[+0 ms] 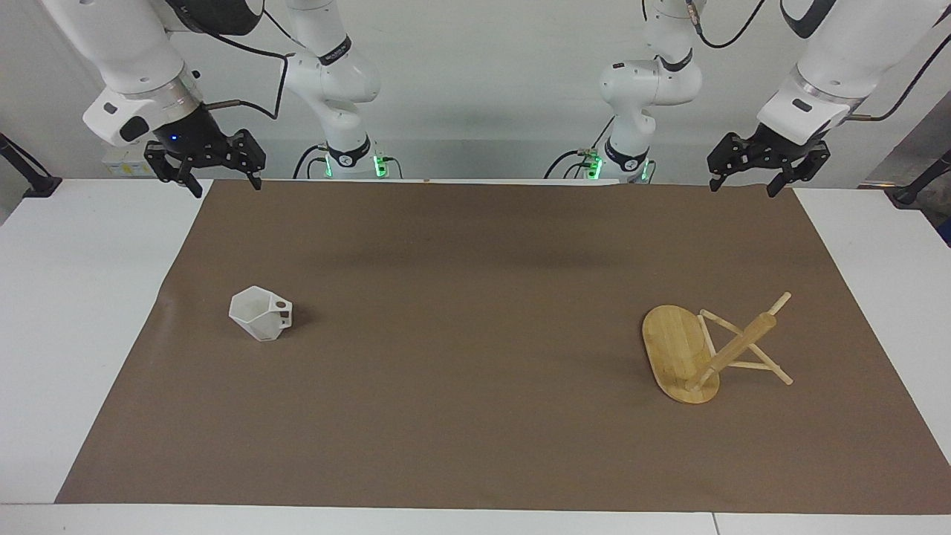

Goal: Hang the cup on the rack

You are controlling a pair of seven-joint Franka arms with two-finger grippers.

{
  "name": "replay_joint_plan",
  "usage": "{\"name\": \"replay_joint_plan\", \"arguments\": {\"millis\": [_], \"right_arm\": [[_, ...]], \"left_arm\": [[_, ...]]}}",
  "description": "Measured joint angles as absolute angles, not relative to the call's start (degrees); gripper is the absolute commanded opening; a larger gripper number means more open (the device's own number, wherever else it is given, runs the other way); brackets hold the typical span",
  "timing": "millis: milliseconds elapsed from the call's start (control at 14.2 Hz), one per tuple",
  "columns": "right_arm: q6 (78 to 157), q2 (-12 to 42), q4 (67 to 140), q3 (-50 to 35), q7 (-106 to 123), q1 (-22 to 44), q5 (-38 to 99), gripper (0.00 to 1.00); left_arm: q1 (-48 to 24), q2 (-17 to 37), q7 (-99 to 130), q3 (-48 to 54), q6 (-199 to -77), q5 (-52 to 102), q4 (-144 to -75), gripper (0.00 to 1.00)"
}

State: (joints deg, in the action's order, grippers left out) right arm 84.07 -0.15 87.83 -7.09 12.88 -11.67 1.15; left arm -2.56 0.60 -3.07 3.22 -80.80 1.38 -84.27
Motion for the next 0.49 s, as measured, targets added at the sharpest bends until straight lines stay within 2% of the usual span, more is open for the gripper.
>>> {"name": "replay_joint_plan", "arguments": {"millis": [493], "right_arm": [[84.07, -0.15, 87.83, -6.94, 12.88, -11.76, 1.15, 1.0]], "left_arm": [[-2.46, 0.3, -3.07, 2.79, -80.87, 1.38, -84.2, 1.0]]}}
